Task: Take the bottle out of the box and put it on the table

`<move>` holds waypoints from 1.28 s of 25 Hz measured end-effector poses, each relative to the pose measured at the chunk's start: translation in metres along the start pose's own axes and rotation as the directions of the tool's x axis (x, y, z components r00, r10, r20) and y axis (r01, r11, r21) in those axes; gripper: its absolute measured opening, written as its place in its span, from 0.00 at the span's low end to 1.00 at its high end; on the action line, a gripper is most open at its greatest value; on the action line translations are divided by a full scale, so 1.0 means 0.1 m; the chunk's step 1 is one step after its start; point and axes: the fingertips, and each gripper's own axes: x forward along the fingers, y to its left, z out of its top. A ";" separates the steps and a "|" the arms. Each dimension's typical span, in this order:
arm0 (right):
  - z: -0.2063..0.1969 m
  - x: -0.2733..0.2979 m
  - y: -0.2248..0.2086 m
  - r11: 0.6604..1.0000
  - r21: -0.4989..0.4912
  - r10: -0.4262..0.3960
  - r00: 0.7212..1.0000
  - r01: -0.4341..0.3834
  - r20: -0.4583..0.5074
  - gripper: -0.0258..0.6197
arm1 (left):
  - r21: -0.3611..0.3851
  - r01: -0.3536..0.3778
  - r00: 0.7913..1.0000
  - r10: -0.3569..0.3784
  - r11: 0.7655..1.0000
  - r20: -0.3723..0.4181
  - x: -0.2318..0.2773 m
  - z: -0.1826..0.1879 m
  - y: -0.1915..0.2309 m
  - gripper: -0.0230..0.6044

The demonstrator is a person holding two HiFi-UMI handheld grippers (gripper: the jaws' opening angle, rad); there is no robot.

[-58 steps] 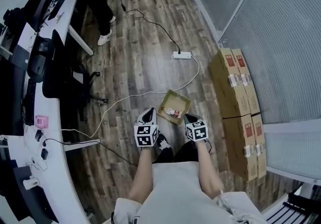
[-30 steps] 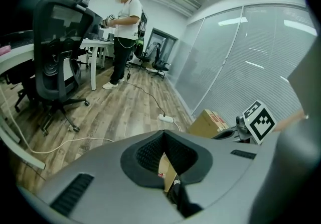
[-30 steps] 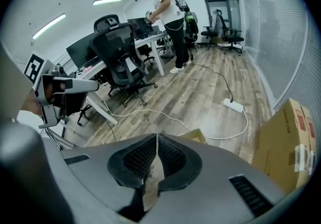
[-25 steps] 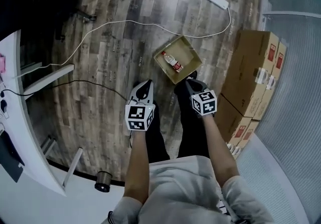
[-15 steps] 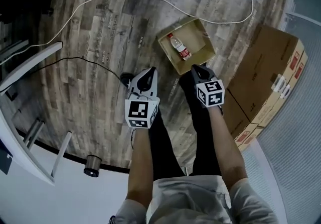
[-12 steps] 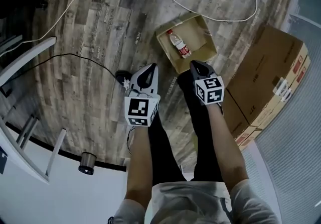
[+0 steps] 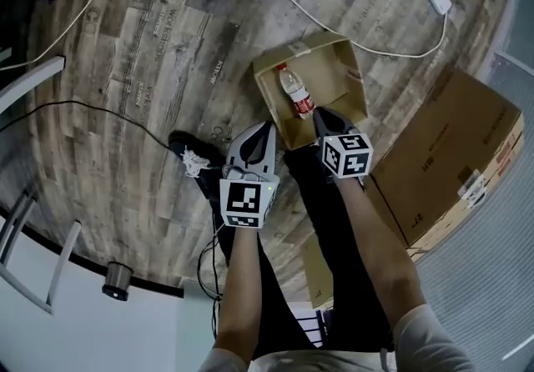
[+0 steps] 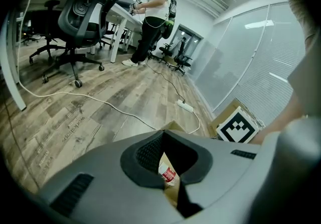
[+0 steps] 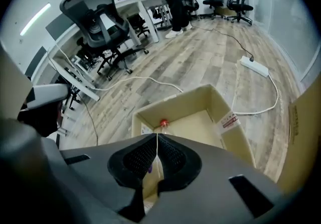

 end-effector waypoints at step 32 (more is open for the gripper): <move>-1.16 2.03 -0.57 0.928 -0.373 -0.134 0.932 -0.002 -0.338 0.52 | 0.030 0.004 1.000 -0.004 1.000 -0.002 0.51 -1.46 0.55 0.06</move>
